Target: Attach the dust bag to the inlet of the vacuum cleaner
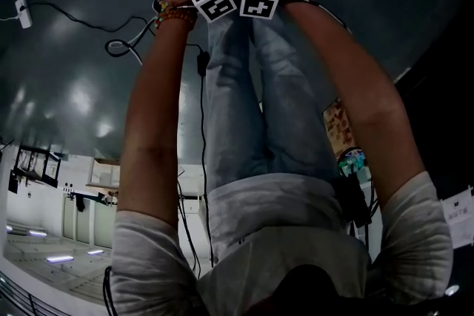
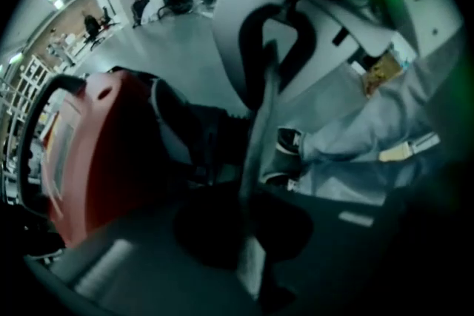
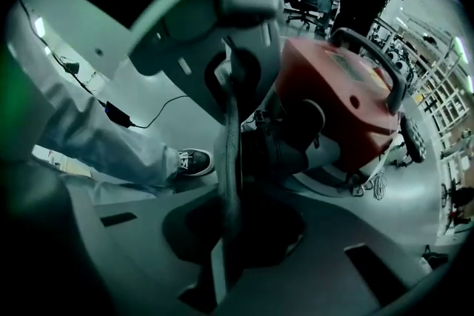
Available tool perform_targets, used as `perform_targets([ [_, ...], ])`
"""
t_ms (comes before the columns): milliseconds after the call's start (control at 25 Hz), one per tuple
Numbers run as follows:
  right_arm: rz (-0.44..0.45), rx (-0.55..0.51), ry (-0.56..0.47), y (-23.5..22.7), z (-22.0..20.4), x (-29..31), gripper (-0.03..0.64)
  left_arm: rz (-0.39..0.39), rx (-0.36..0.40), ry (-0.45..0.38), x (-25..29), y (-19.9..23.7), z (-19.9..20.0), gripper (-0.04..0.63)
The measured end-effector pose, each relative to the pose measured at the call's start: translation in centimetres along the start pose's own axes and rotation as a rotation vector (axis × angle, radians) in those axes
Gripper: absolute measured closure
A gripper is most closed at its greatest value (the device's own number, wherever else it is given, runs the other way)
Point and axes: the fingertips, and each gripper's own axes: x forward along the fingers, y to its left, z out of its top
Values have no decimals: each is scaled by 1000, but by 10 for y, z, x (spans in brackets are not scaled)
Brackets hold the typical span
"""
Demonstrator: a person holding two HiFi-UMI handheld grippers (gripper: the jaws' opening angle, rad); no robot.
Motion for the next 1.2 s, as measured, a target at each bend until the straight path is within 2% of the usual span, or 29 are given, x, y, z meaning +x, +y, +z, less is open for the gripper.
perform_targets([
  [120, 16, -8, -27, -10, 2, -7, 586, -16, -62, -4, -2, 3, 0, 578],
  [200, 25, 4, -33, -17, -2, -5, 586, -2, -53, -14, -11, 8, 6, 578],
  [360, 18, 17, -44, -10, -7, -12, 586, 17, 15, -25, -20, 8, 14, 577],
  [600, 46, -10, -73, -18, -2, -9, 586, -27, -56, -21, -11, 4, 7, 580],
  [800, 40, -24, -100, -11, -8, -13, 586, -21, -3, -46, -21, 5, 14, 579],
  [920, 15, -61, -106, -11, 0, -24, 586, -49, -37, -46, -9, 5, 10, 580],
  [1040, 34, -46, -109, -17, 0, -18, 586, -55, -73, -48, -8, 7, 10, 580],
  [1200, 44, -24, -100, -11, -8, -11, 586, -24, 7, -69, -27, 7, 22, 577],
])
